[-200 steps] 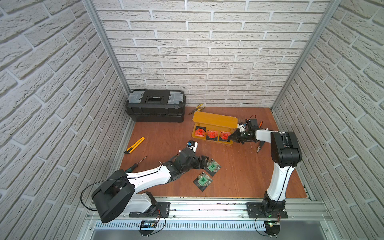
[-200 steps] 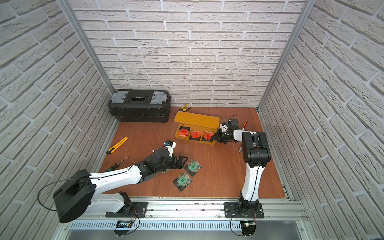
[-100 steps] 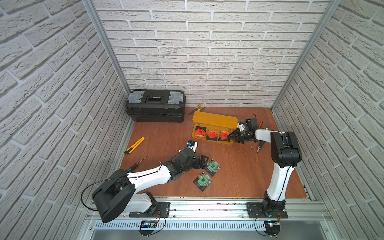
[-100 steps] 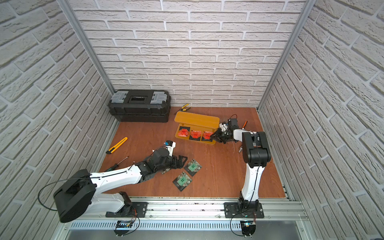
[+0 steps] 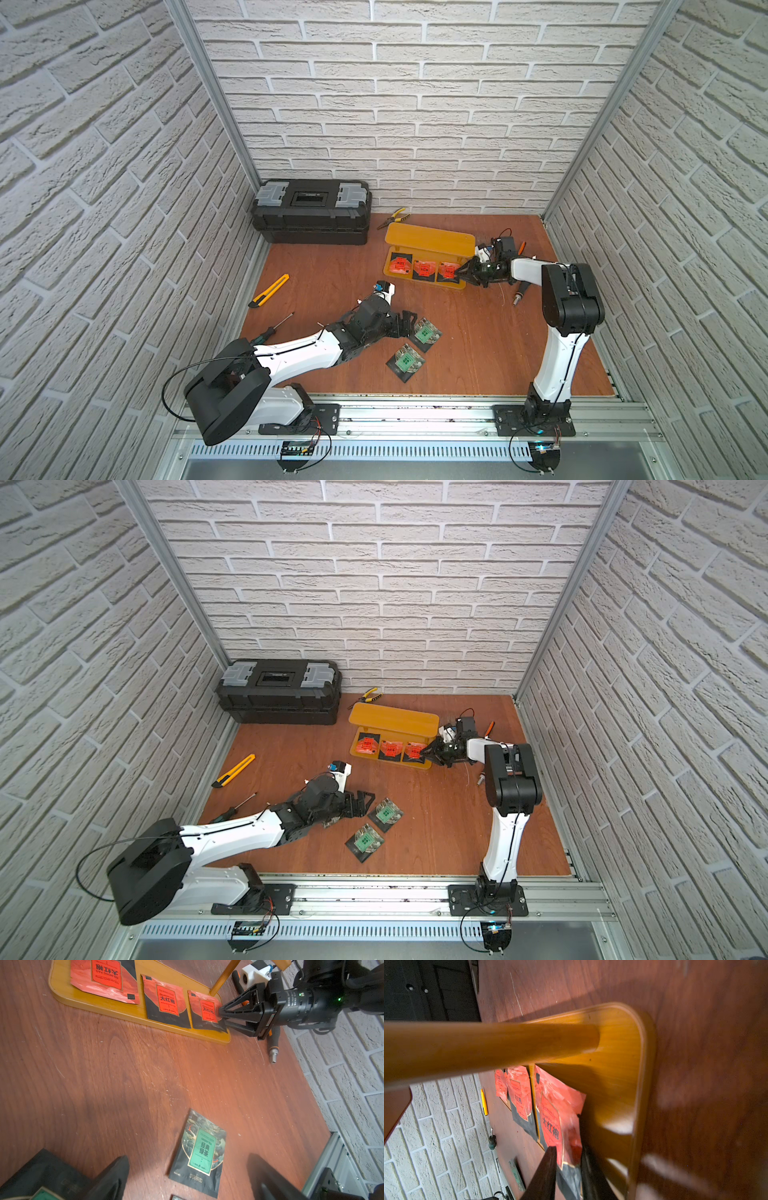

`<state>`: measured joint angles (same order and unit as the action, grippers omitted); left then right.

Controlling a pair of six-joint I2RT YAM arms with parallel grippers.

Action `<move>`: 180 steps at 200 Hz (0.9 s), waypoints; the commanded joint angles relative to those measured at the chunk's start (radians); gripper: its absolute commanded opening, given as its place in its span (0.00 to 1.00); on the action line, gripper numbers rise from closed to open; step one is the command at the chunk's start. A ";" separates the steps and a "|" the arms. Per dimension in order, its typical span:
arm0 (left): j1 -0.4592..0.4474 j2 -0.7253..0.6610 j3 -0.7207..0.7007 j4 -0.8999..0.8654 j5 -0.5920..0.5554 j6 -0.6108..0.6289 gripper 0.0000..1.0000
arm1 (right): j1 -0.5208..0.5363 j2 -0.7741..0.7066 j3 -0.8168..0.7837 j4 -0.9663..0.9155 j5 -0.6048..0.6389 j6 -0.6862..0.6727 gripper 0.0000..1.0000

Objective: Place the tea bags on the shelf by color
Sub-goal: Place the tea bag on the shelf, then pick up the tea bag from the center of the board.

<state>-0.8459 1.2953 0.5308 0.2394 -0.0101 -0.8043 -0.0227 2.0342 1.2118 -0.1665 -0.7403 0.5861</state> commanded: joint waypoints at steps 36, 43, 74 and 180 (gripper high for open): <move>0.008 -0.011 -0.008 0.031 0.000 0.010 0.94 | -0.005 -0.084 -0.022 -0.023 0.025 -0.025 0.27; 0.008 -0.011 -0.009 0.031 0.001 0.010 0.94 | -0.007 -0.088 -0.023 -0.025 0.026 -0.026 0.27; 0.008 -0.016 -0.012 0.031 -0.001 0.008 0.94 | -0.014 -0.106 -0.037 -0.030 0.038 -0.030 0.28; 0.010 -0.073 -0.020 -0.017 -0.031 0.016 0.95 | -0.046 -0.225 -0.140 -0.052 0.092 -0.058 0.30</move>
<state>-0.8448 1.2682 0.5293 0.2314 -0.0181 -0.8043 -0.0620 1.8877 1.1065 -0.2169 -0.6662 0.5591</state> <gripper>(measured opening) 0.944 0.299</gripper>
